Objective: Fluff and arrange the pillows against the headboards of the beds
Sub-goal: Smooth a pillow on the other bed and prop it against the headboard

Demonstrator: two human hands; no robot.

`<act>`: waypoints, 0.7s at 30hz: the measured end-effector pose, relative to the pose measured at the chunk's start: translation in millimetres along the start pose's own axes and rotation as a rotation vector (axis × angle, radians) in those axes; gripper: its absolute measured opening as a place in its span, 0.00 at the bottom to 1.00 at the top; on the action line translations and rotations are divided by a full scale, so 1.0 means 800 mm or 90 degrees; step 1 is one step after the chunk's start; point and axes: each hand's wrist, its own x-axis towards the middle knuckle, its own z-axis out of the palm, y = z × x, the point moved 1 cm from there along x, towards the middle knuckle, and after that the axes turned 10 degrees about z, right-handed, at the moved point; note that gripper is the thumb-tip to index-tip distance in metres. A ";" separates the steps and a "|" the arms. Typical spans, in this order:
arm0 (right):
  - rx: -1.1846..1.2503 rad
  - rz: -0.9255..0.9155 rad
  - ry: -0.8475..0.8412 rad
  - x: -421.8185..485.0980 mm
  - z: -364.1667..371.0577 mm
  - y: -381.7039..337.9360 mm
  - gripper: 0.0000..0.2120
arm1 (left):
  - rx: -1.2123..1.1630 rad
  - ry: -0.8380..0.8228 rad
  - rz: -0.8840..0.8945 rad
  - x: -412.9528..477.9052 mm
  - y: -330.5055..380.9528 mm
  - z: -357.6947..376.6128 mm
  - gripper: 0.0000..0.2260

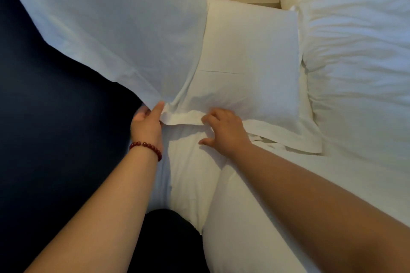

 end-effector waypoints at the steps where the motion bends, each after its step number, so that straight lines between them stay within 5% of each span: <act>1: -0.031 0.001 0.001 0.005 0.006 0.002 0.30 | 0.005 0.020 -0.006 0.005 0.002 -0.006 0.05; 9: -0.058 0.023 0.041 0.030 0.026 0.010 0.10 | 0.044 0.068 -0.032 0.012 -0.008 -0.050 0.02; 18: -0.042 0.056 0.075 0.033 0.027 0.007 0.05 | 0.046 0.064 -0.047 0.027 -0.015 -0.048 0.04; 21: 0.099 0.063 0.018 0.023 0.020 0.005 0.05 | 0.051 0.053 -0.053 0.027 -0.015 -0.054 0.04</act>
